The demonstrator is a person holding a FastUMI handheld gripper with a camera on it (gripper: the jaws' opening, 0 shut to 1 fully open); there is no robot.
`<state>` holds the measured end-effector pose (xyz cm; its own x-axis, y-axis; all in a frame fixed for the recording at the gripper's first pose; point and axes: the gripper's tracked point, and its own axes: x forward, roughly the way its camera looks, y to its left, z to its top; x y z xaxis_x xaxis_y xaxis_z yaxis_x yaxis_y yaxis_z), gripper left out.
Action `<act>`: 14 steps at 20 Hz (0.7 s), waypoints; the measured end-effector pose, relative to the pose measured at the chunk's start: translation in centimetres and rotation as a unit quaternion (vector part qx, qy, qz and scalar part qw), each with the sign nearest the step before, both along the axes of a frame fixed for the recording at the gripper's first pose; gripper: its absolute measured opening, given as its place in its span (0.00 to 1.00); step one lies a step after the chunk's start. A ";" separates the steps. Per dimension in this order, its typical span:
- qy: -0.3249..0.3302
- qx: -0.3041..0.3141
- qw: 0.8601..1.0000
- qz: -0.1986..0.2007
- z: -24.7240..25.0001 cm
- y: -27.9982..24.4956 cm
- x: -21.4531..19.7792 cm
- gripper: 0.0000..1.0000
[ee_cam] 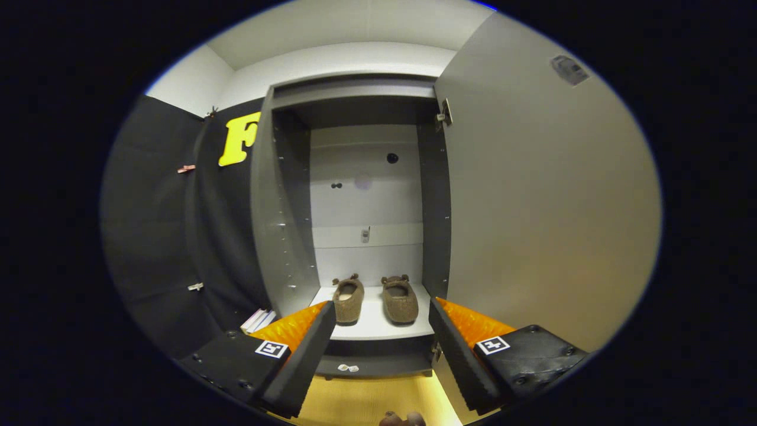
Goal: Open the shoe cabinet door, grab the shoes and put them into the shoe cabinet, then close the shoe cabinet door.
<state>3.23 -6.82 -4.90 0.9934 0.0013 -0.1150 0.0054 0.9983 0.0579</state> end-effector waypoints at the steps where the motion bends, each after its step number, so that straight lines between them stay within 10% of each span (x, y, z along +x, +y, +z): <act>1: 0.000 0.000 1.000 0.006 0.4 -0.2 -1.4 0.99; 14: 0.012 0.008 1.000 0.000 2.1 -12.2 -18.2 0.99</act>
<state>-15.00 -18.99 -2.80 0.9903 0.0027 -0.1392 0.0077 0.9972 0.0739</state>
